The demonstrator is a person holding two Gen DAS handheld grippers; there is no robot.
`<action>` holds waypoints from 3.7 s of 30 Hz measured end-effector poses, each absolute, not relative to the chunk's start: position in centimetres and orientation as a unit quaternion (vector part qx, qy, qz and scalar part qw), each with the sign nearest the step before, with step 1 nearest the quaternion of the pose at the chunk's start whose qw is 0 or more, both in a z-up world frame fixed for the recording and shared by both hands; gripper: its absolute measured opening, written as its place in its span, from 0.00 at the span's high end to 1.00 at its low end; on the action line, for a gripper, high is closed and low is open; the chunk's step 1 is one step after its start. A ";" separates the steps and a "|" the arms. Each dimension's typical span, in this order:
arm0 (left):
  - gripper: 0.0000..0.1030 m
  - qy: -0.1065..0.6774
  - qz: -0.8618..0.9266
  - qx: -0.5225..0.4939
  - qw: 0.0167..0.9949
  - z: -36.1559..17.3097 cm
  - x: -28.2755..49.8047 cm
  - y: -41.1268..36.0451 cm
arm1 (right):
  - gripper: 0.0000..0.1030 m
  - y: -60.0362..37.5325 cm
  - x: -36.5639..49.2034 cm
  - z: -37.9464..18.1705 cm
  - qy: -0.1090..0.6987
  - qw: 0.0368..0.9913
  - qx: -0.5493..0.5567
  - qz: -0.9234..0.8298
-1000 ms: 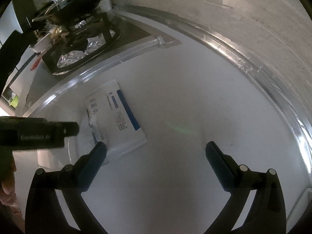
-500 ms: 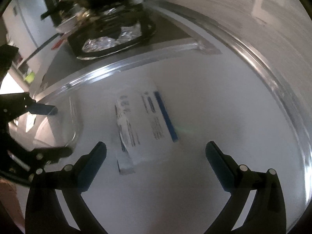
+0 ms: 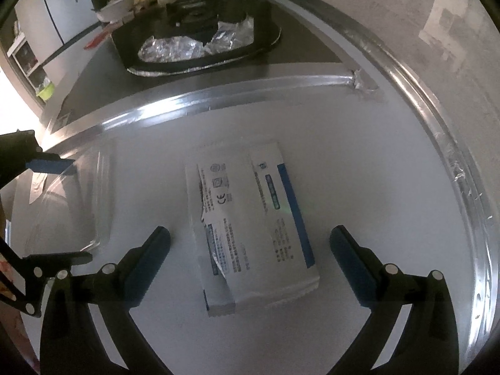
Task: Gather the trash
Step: 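Grasp the clear plastic tray with the left tool while the right tool grasps the white-and-blue packet, then carry clear tray and white packet to the green basket and release both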
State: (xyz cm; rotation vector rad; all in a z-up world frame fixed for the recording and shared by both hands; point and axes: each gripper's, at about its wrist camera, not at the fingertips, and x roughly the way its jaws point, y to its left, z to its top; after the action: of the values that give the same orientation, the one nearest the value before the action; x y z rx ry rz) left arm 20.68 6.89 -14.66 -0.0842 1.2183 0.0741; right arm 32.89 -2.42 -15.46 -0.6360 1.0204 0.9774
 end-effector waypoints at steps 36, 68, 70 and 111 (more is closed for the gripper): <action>0.22 0.491 -0.050 -0.022 0.869 -7.5 -1.0 12.6 | 0.75 -7.9 7.0 -9.1 0.462 0.831 -0.052 0.306; 0.17 0.548 0.015 -0.066 0.833 -24.1 -15.2 18.7 | 0.75 -1.6 -12.7 -13.2 0.508 0.778 -0.054 0.366; 0.13 0.534 0.024 -0.071 0.842 -23.1 -15.5 19.1 | 0.75 -1.3 -12.6 -13.4 0.508 0.777 -0.057 0.369; 0.08 0.486 0.172 -0.070 0.854 -14.8 -22.5 21.2 | 0.02 5.3 -12.1 -20.8 0.528 0.749 -0.172 0.363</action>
State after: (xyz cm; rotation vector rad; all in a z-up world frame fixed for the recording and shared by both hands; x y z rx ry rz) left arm -22.54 21.16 -14.82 -0.1476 1.0223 0.3620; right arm -12.14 5.26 -20.80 -0.3751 1.1538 0.7937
